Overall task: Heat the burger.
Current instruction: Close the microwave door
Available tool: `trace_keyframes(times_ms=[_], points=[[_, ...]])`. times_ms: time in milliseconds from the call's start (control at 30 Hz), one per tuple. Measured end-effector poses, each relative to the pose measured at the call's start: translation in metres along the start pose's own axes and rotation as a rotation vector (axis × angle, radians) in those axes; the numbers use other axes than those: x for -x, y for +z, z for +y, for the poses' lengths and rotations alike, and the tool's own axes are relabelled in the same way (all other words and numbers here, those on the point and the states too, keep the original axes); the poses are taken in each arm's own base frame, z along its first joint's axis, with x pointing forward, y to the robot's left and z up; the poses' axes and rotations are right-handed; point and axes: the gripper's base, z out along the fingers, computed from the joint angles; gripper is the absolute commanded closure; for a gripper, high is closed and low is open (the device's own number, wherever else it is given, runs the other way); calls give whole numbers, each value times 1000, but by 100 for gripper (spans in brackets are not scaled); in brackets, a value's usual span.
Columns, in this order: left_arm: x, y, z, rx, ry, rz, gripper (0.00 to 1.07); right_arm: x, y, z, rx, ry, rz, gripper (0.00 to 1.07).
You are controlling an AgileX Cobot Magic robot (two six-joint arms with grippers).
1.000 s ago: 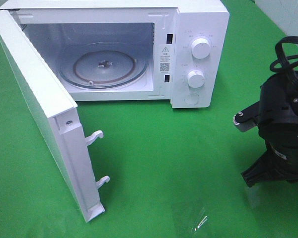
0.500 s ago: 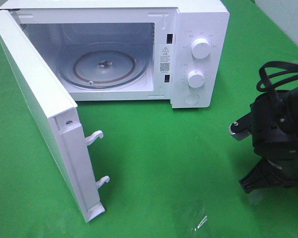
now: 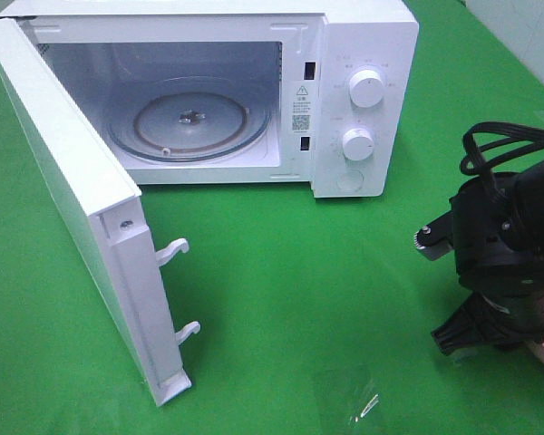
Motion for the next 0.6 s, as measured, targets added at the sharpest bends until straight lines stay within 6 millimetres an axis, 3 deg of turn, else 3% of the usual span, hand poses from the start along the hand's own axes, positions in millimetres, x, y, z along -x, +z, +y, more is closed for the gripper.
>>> trace_keyframes(times_ms=[233,400,500,600], points=[[0,0,0,0,0,0,9,1,-18,-7,75,28,-45,50],[0,0,0,0,0,0,9,2,-45,-21,166,14,-145,41],[0,0,0,0,0,0,9,-2,-73,-37,236,17,-248,28],[0,0,0,0,0,0,9,-5,-82,-45,257,23,-281,26]])
